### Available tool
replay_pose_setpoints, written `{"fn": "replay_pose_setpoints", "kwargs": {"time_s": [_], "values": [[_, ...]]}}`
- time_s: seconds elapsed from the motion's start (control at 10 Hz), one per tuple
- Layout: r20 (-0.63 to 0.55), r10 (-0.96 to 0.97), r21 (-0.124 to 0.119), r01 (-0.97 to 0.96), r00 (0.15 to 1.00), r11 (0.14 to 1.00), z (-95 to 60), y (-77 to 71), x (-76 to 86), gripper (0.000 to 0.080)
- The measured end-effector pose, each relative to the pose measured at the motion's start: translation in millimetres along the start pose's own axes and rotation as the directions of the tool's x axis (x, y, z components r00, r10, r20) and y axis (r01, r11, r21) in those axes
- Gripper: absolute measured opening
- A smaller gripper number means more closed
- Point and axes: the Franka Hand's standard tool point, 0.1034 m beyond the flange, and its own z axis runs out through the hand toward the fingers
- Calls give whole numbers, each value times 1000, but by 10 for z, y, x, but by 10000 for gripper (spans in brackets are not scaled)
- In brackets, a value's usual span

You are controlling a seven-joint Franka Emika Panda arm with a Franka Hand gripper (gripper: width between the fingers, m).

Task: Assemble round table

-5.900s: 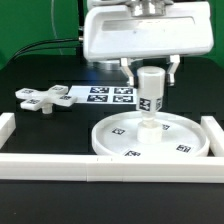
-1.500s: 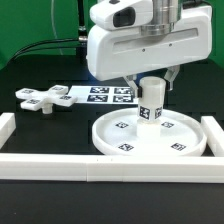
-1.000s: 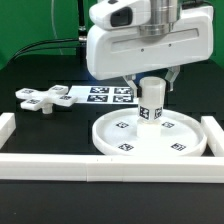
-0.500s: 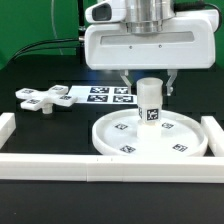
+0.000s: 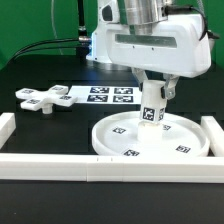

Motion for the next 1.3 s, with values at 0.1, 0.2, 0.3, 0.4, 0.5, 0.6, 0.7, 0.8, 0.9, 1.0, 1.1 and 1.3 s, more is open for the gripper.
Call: {"fn": "replay_pose_setpoints", "kwargs": {"time_s": [0.1, 0.2, 0.3, 0.4, 0.5, 0.6, 0.7, 0.8, 0.9, 1.0, 1.1, 1.3], "values": [[7, 63, 9, -63, 998, 998, 3, -2, 5, 412], [11, 80, 12, -80, 997, 997, 4, -4, 0, 412], [10, 38, 11, -38, 999, 999, 4, 1, 6, 495], [5, -105, 12, 105, 994, 994, -14, 12, 61, 599], [0, -145, 14, 145, 989, 989, -24, -7, 70, 599], [0, -223, 14, 223, 975, 975, -19, -6, 65, 639], [-1, -302, 14, 302, 953, 953, -17, -2, 68, 647], [-1, -341, 14, 341, 940, 940, -16, -2, 68, 647], [1, -464, 8, 464, 886, 886, -18, 4, 71, 647], [10, -562, -2, 562, 827, 827, -32, 4, 75, 649], [16, -634, -8, 634, 773, 773, -35, 7, 72, 649], [19, -790, -8, 790, 613, 613, -28, 34, 114, 649]]}}
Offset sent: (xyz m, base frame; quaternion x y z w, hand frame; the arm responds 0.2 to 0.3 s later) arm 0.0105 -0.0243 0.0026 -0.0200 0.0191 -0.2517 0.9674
